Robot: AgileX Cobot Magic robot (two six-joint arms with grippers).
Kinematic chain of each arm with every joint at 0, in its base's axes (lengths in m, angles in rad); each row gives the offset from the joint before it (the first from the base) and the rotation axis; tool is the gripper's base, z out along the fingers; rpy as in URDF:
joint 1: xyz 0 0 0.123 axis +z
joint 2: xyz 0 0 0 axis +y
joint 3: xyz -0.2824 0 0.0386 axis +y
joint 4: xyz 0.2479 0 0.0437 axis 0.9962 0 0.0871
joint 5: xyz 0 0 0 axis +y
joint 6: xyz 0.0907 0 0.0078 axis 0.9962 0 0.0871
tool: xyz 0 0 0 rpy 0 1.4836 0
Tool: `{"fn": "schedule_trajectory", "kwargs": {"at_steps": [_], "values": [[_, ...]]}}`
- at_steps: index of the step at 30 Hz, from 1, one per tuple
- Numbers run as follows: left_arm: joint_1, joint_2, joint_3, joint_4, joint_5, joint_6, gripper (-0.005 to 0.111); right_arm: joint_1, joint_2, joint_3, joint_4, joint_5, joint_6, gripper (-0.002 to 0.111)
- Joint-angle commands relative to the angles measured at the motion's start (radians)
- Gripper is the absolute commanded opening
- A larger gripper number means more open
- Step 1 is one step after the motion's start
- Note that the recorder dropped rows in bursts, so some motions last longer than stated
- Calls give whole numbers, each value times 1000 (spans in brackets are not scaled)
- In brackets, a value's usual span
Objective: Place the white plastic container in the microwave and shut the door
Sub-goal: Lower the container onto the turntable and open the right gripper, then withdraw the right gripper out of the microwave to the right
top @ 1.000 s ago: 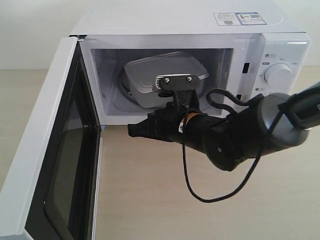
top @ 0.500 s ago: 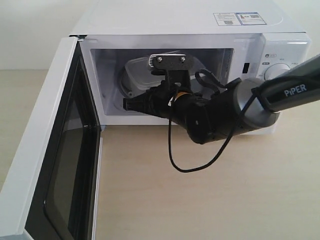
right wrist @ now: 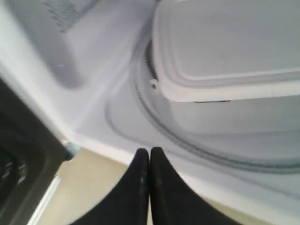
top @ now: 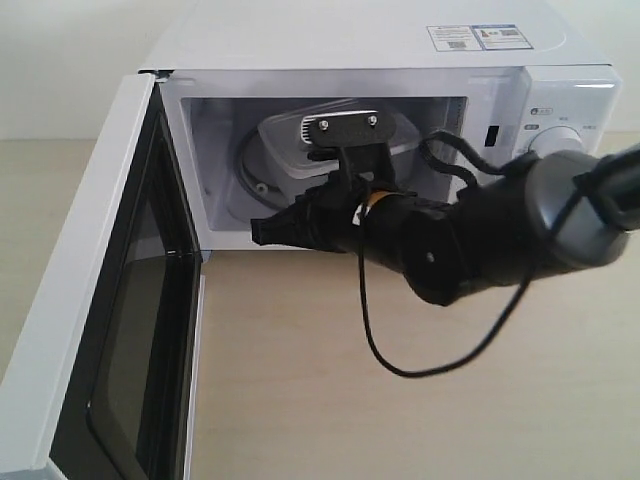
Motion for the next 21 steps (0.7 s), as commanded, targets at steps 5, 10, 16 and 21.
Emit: {"fn": "schedule_trajectory", "kwargs": {"at_steps": [5,10,16,21], "values": [[2,-3,4,-6,0,-6,4,78,-275,299,-8,-151,-7,0],[2,-3,4,-6,0,-6,4,84,-417,470,-7,-230,-9,0],[2,-3,4,-6,0,-6,4,84,-582,657,-7,-352,-17,0],[2,-3,4,-6,0,-6,4,84,-651,717,1,-318,-65,0]]}}
